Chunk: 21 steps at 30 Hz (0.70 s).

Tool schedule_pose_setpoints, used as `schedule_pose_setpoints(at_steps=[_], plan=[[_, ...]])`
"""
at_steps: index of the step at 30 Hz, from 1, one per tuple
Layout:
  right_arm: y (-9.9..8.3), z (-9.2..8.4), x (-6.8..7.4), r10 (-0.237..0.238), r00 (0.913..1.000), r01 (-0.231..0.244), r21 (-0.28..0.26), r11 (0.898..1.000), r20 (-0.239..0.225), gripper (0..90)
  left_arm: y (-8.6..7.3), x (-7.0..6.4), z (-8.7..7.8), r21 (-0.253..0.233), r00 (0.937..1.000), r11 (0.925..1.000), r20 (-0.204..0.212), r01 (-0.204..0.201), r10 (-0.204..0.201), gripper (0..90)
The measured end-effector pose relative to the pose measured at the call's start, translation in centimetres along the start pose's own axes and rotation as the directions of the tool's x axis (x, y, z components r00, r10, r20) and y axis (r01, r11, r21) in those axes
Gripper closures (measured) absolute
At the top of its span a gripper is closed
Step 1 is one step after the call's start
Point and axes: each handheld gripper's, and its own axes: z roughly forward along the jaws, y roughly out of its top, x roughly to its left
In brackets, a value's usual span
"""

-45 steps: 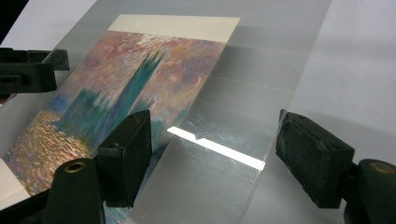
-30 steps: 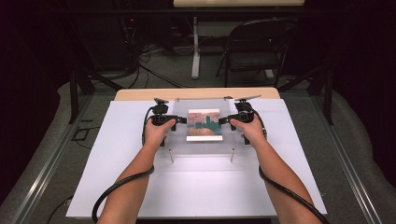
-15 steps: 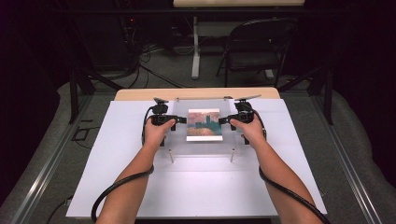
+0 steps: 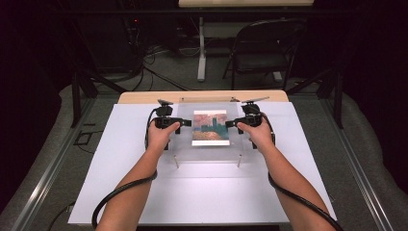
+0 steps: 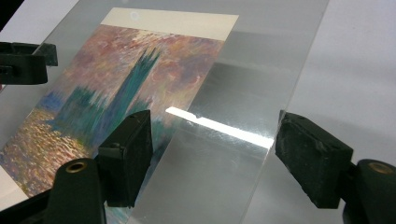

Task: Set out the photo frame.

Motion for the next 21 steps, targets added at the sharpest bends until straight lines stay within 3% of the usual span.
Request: schedule_pose_setpoints(at_steps=[21], plan=[[0.2,-2.6,1.6,-0.089,0.9957,0.09,-0.042,0.995,0.028,32.4,0.0,-1.5,-2.8,-0.049,0.9991,0.998,-0.013,-0.041,0.04,35.6]])
